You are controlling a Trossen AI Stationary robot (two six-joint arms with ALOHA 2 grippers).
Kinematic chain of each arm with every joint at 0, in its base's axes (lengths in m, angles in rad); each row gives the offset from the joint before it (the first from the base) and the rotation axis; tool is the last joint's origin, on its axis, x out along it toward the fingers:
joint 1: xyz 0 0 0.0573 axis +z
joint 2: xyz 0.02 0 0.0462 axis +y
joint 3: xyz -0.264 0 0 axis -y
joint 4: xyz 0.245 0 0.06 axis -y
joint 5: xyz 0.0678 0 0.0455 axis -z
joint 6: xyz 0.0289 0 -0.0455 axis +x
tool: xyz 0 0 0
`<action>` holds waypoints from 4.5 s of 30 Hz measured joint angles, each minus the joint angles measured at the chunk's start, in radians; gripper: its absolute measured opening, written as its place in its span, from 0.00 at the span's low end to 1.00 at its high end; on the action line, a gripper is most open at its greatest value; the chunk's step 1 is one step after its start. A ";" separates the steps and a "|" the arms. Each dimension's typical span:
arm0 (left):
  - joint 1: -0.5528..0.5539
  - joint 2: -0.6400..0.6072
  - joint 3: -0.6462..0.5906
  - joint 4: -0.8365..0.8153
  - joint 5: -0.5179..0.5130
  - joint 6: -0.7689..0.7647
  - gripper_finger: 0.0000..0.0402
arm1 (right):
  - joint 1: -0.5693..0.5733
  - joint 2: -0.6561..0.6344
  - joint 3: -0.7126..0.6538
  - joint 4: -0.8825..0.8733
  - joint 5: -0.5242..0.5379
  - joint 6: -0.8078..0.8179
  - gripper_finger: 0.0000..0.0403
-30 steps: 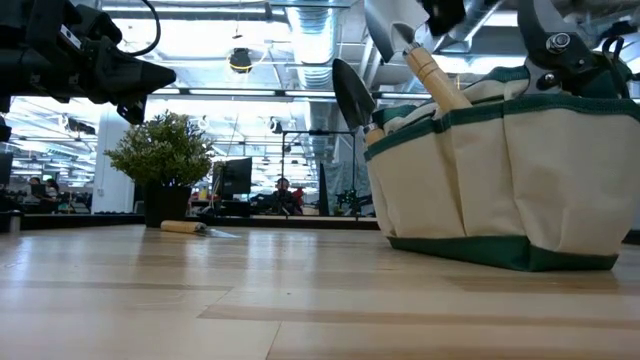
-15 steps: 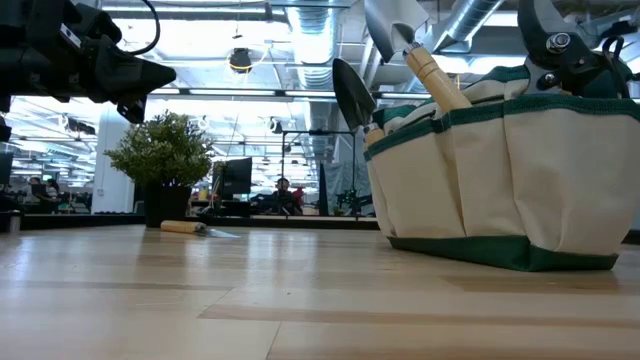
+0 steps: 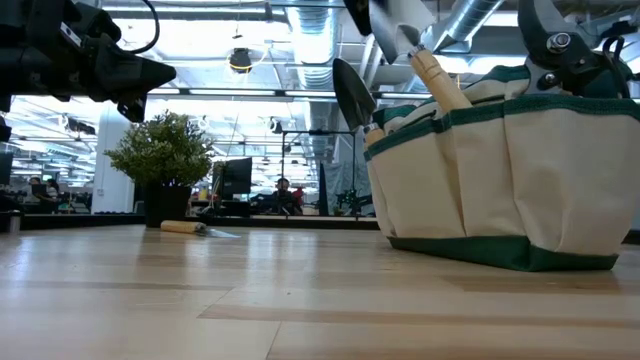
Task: Pick & Place Garden tools in Gardening bag
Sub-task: Put the brown trowel into the gardening bag
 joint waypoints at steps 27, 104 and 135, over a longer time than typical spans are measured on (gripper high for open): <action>0.000 0.000 0.000 0.006 0.000 0.000 0.04 | 0.099 0.001 0.000 -0.172 0.006 0.037 0.00; 0.000 0.189 0.000 0.029 0.000 0.000 0.04 | -0.415 0.787 0.837 -0.175 0.134 0.232 0.63; 0.000 0.360 0.000 0.045 0.000 0.000 0.04 | -0.375 0.953 0.837 -0.010 0.173 0.304 0.63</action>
